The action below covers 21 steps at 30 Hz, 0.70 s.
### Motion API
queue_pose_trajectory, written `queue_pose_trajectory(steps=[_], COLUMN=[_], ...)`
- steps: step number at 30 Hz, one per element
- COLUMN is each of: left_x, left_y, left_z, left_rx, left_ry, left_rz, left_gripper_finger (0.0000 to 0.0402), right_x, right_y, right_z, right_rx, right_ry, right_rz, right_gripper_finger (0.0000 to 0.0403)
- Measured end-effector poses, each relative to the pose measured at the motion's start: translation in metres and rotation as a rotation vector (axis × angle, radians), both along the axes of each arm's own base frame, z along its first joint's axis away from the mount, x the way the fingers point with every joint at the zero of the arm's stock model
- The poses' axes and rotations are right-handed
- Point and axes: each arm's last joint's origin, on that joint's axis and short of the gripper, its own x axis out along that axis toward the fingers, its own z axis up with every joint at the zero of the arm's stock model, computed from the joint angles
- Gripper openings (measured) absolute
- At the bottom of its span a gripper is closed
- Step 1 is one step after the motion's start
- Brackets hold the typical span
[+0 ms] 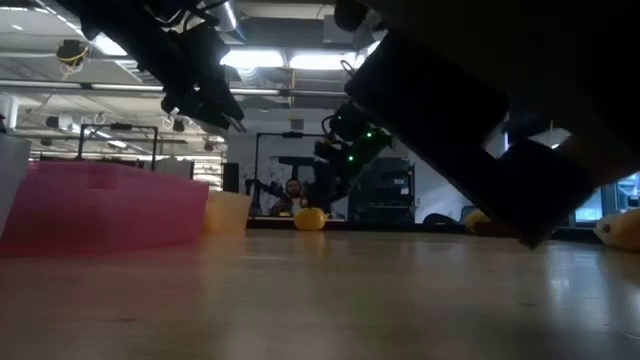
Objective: Sort produce into baskets
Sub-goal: Put the lemon into the yellow bin
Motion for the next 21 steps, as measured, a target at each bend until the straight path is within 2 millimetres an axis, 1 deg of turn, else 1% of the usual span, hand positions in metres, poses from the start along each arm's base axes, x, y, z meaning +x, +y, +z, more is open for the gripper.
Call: queue_pose_trajectory(steps=[14,21], left_x=[0.0000,0.0000], left_y=[0.0000,0.0000], left_z=[0.0000,0.0000], left_rx=[0.000,0.000], left_ry=[0.001,0.001], left_rz=[0.000,0.000], left_gripper_finger=[0.0258,0.0258], right_x=[-0.0001,0.0000], right_y=[0.0014,0.0013], right_z=[-0.0020,-0.0018], right_rx=[-0.035,-0.048], right_ry=[0.038,0.039], right_rz=[0.017,0.035], right_gripper_finger=[0.0211,0.0205])
